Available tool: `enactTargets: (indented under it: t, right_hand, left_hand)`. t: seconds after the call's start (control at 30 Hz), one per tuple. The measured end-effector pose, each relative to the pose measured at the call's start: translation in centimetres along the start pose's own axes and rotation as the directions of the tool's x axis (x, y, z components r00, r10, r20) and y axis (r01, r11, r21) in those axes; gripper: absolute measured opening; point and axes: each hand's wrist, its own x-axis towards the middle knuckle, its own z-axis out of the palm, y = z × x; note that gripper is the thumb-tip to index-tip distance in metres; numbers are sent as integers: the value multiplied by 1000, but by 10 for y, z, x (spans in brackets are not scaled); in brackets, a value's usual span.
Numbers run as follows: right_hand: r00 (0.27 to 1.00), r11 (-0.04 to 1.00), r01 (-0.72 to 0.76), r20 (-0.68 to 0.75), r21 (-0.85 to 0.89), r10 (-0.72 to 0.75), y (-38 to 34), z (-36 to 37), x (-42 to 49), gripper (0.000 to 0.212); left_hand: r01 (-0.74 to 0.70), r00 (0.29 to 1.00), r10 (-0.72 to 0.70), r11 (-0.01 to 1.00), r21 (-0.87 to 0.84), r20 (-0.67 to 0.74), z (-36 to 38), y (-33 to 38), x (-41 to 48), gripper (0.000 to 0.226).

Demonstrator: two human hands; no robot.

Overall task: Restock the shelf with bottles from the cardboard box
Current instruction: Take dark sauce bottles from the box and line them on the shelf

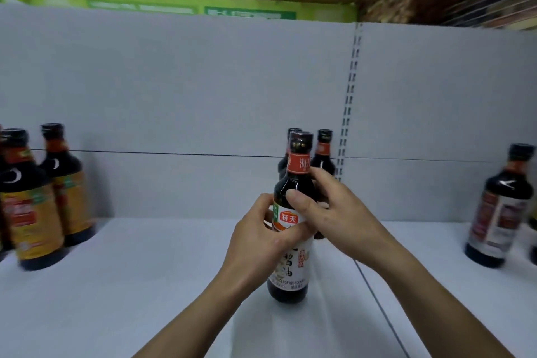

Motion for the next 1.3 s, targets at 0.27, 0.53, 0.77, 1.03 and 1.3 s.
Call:
enactTargets:
  t: [0.27, 0.53, 0.77, 1.03, 1.3]
  right_hand:
    - [992, 996, -80, -99, -38, 75, 23, -24, -19, 33]
    - [982, 992, -113, -160, -56, 103, 46, -43, -19, 41]
    - [988, 990, -116, -109, -76, 107, 73, -48, -5, 66]
    - [989, 993, -113, -100, -45, 108, 93, -55, 13, 63]
    - [992, 993, -87, -100, -78, 79, 97, -57, 23, 58]
  left_hand:
    - [-22, 998, 25, 999, -46, 64, 46, -7, 5, 38]
    - [-29, 998, 32, 998, -52, 50, 77, -10, 19, 33]
    - [-26, 999, 25, 999, 30, 24, 83, -11, 44, 42]
    - [-113, 994, 111, 966, 234, 21, 89, -18, 44, 48]
    - [-150, 917, 324, 820, 553, -232, 52, -20, 47, 26]
